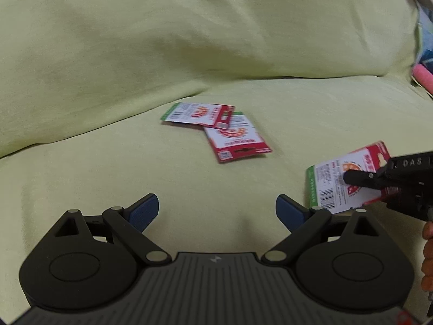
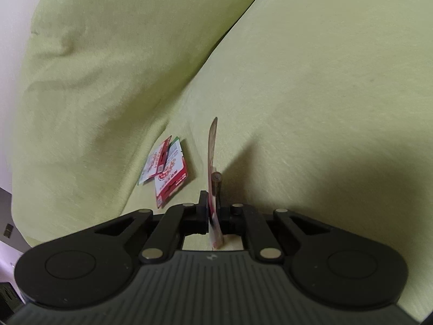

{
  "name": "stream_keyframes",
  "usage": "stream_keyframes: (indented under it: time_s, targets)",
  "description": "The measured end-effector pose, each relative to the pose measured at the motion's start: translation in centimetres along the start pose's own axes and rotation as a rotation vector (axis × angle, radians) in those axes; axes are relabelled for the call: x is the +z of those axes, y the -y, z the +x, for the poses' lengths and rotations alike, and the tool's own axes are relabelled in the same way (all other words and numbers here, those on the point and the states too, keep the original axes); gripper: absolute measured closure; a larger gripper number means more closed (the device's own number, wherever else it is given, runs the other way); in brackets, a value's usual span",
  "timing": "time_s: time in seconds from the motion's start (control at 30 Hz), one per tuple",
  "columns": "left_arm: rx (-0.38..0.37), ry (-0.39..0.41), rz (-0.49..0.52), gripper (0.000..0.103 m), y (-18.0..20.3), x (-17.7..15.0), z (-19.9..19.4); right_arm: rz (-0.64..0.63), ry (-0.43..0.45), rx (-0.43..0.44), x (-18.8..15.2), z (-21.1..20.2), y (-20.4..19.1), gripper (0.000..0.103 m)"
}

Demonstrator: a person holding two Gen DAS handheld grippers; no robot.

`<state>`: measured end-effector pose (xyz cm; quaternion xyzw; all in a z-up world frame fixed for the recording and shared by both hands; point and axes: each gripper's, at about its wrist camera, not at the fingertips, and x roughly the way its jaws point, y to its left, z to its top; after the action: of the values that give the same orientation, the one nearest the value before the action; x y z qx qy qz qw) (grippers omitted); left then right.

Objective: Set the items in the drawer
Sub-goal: 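Lift the packet with the right gripper and carry it to the open drawer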

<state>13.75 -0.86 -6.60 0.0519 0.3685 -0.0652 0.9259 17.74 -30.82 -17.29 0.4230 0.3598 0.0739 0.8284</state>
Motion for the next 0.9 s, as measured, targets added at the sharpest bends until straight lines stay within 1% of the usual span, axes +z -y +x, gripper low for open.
stream_keyframes:
  time_s: [0.07, 0.2, 0.37, 0.63, 0.9]
  targets:
    - [-0.024, -0.004, 0.019, 0.007, 0.9, -0.1, -0.7, 0.018, 0.005, 0.007, 0.0, -1.2, 0.1, 0.098]
    - [-0.125, -0.021, 0.033, 0.007, 2.4, -0.5, -2.4, 0.067, 0.02, 0.023, 0.0, -4.0, 0.2, 0.098]
    - [-0.22, -0.034, 0.069, 0.007, 4.4, -1.2, -4.8, 0.125, 0.044, 0.049, -0.4, -9.0, 0.7, 0.098]
    - [-0.307, -0.027, 0.141, 0.007, 7.9, -2.0, -9.3, 0.168, 0.103, 0.045, -1.7, -16.3, 1.1, 0.098]
    - [-0.399, 0.019, 0.232, 0.007, 11.8, -2.8, -14.9, 0.194, 0.181, 0.054, -2.9, -24.3, 1.9, 0.098]
